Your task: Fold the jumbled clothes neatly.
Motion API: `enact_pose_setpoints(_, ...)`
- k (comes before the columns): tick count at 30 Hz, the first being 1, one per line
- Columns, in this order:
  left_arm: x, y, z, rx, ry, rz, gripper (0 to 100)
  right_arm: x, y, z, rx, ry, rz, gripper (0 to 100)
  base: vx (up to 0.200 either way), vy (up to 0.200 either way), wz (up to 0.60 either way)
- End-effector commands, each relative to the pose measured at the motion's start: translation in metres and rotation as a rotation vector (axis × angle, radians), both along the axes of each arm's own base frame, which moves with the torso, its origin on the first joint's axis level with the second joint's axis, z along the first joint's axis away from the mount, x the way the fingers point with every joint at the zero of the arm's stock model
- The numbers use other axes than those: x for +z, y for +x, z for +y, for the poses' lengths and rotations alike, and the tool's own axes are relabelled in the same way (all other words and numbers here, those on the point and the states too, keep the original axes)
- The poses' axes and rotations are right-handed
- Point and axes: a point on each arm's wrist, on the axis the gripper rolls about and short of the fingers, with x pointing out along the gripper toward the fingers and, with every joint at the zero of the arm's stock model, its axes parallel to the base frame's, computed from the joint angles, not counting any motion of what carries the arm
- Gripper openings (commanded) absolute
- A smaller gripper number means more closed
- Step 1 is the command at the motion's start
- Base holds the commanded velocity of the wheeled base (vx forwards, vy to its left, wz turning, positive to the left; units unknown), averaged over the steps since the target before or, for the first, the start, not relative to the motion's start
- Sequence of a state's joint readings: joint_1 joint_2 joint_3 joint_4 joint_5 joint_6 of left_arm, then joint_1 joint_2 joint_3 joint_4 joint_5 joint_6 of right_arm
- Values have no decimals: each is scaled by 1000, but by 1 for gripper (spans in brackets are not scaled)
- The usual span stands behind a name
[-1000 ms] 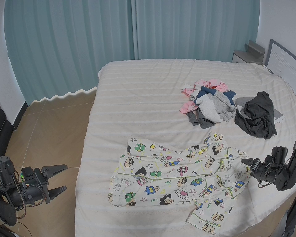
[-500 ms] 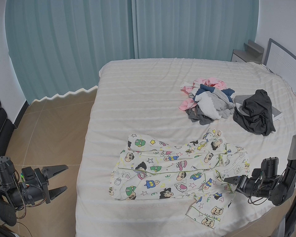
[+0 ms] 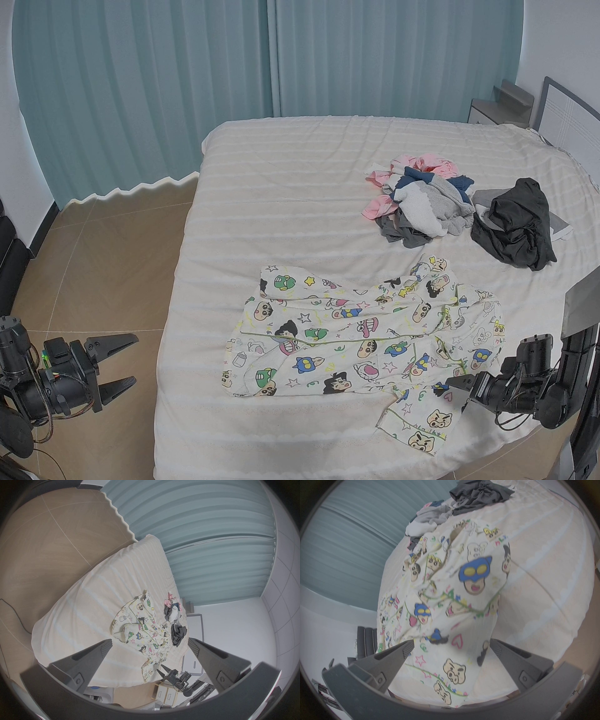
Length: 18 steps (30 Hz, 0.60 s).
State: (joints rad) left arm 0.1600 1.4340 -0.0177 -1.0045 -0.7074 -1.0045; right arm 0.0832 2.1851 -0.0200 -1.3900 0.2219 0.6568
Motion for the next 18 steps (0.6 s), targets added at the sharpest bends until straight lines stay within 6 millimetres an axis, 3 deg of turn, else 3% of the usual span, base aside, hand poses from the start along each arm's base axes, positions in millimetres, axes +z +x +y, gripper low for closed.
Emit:
enact_pose_setpoints(1, -3, -3, -1, 0, -3, 18, 100, -19, -8, 13, 55, -23, 96, 100, -200, 0, 0)
enact_pose_setpoints(6, -3, -4, 0, 0, -4, 17, 100, -20, -10, 23, 103, -26, 98, 100, -200, 0, 0)
enact_pose_setpoints(12, -4, -3, 0, 0, -4, 22, 100, -28, -8, 28, 124, -23, 88, 100, 0, 0, 0)
enact_pose_setpoints(18, -4, -3, -1, -3, 1, 19, 100, -34, 5, 34, 33, 10, 58, 100, 0, 0, 0)
